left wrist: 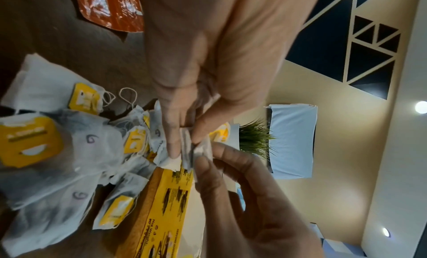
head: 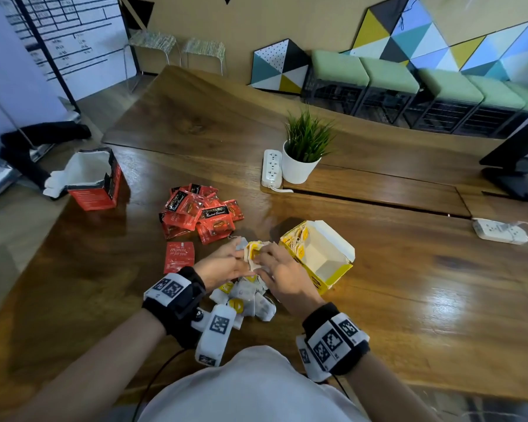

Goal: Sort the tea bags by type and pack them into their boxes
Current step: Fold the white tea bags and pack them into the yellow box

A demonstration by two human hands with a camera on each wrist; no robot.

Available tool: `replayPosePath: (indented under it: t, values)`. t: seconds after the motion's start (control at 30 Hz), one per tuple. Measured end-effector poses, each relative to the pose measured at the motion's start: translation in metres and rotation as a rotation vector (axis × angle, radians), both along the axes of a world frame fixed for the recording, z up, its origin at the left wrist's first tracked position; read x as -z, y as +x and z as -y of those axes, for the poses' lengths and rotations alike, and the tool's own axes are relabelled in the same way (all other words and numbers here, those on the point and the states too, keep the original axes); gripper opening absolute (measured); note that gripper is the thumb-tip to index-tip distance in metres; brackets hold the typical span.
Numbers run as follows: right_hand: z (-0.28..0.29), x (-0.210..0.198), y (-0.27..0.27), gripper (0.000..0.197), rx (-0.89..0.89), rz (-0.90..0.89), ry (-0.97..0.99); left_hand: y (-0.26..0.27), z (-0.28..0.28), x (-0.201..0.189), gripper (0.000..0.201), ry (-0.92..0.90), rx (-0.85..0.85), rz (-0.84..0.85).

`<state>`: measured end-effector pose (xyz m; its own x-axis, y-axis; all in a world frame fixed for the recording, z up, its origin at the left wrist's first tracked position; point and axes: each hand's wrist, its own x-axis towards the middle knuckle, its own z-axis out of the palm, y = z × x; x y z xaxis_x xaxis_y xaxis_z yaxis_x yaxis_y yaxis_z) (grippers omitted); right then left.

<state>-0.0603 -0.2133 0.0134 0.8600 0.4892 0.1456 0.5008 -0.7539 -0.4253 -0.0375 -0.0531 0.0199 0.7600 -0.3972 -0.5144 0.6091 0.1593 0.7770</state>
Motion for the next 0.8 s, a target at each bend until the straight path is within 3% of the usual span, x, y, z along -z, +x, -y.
replayPosePath:
  t: [0.07,0.2,0.27,0.37,0.53,0.7,0.8]
  values:
    - [0.001,0.001,-0.005,0.022,0.014,0.026,0.052,0.000,0.000,-0.002,0.052,-0.043,-0.026,-0.021]
    - [0.006,0.010,-0.008,0.026,-0.088,0.091,0.087,-0.001,-0.003,-0.010,0.019,-0.116,-0.049,-0.078]
    - [0.009,0.008,-0.009,0.028,-0.103,0.061,0.177,-0.001,-0.007,-0.009,0.020,-0.018,-0.041,-0.011]
    - [0.017,-0.005,0.002,0.035,0.009,0.018,0.351,-0.001,-0.015,-0.012,0.029,0.187,0.083,0.180]
    - [0.017,-0.017,0.012,0.063,-0.037,-0.500,0.387,0.000,-0.026,-0.040,0.048,0.232,0.478,0.321]
    - [0.013,-0.021,0.008,0.060,-0.015,-0.683,0.681,-0.003,-0.030,-0.060,0.056,0.243,0.750,0.344]
    - [0.015,-0.021,0.007,0.066,-0.001,-0.846,0.726,-0.004,-0.032,-0.053,0.071,0.386,0.808,0.396]
